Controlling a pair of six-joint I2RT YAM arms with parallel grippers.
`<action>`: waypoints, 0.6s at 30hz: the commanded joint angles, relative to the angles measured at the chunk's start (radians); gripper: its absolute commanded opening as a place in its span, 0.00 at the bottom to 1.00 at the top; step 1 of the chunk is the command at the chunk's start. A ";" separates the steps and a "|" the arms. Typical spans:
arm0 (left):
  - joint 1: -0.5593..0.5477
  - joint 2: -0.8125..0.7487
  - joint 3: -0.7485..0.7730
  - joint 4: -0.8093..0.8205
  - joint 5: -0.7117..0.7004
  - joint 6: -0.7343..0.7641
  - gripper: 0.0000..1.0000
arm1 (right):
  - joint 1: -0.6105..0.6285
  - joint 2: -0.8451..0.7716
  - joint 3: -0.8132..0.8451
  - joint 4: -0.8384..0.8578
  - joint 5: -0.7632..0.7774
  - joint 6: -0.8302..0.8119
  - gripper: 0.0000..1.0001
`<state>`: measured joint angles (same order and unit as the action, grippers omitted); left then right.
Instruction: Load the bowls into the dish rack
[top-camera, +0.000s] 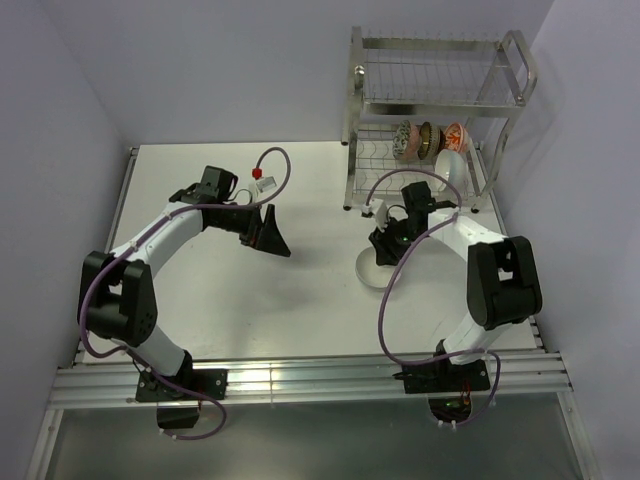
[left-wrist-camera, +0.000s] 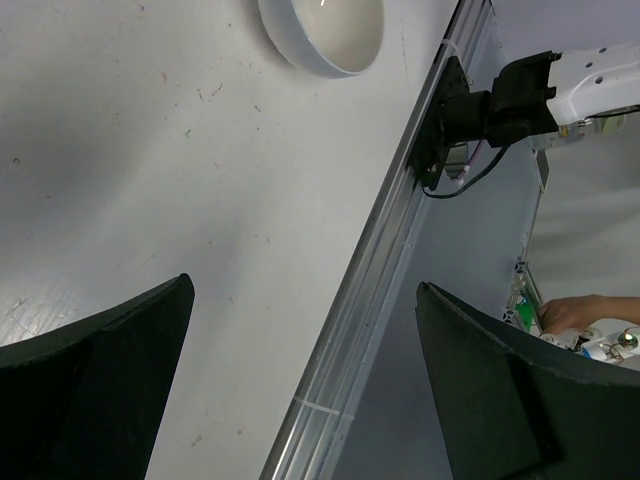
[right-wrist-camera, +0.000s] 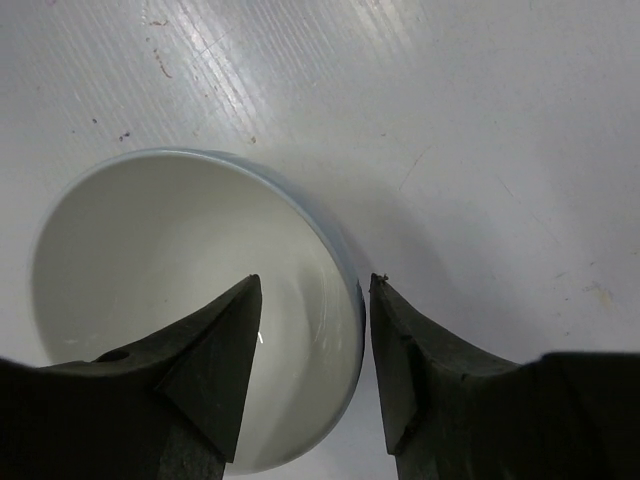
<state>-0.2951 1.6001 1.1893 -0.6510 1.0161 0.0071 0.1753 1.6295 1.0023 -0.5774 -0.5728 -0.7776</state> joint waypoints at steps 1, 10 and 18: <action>0.004 0.004 0.010 0.030 0.033 0.018 0.99 | -0.016 0.021 0.050 -0.016 -0.050 -0.023 0.52; 0.004 0.023 0.029 0.021 0.044 0.021 1.00 | -0.014 0.044 0.065 -0.041 -0.042 -0.017 0.40; 0.004 0.012 0.023 0.037 0.036 0.002 0.99 | -0.016 0.032 0.039 0.005 -0.009 0.040 0.13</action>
<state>-0.2951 1.6215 1.1893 -0.6437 1.0237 0.0055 0.1635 1.6825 1.0397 -0.5919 -0.5831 -0.7635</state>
